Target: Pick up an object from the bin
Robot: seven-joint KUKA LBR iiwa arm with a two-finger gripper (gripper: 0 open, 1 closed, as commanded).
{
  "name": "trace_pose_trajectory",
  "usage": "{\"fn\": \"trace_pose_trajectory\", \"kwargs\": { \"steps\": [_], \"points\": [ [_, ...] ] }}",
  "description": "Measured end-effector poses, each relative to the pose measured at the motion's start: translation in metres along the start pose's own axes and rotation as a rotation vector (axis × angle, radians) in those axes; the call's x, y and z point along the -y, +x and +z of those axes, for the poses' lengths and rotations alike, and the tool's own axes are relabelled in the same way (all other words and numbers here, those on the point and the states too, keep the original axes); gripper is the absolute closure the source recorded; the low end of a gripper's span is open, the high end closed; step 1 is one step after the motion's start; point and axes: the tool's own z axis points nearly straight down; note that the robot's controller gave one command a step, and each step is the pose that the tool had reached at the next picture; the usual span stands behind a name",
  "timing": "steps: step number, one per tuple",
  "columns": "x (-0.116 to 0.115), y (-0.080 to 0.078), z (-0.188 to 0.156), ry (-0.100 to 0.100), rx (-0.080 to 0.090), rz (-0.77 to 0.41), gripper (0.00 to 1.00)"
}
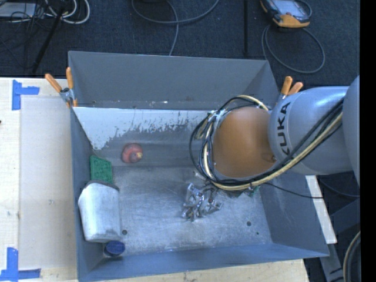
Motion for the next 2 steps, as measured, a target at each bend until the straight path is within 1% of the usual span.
{"fn": "trace_pose_trajectory", "kwargs": {
  "steps": [1,2],
  "points": [
    [0.012,-0.018,0.001,-0.013,-0.016,-0.110,1.00],
    [0.004,-0.016,-0.130,-0.002,-0.001,-0.123,1.00]
  ]
}}
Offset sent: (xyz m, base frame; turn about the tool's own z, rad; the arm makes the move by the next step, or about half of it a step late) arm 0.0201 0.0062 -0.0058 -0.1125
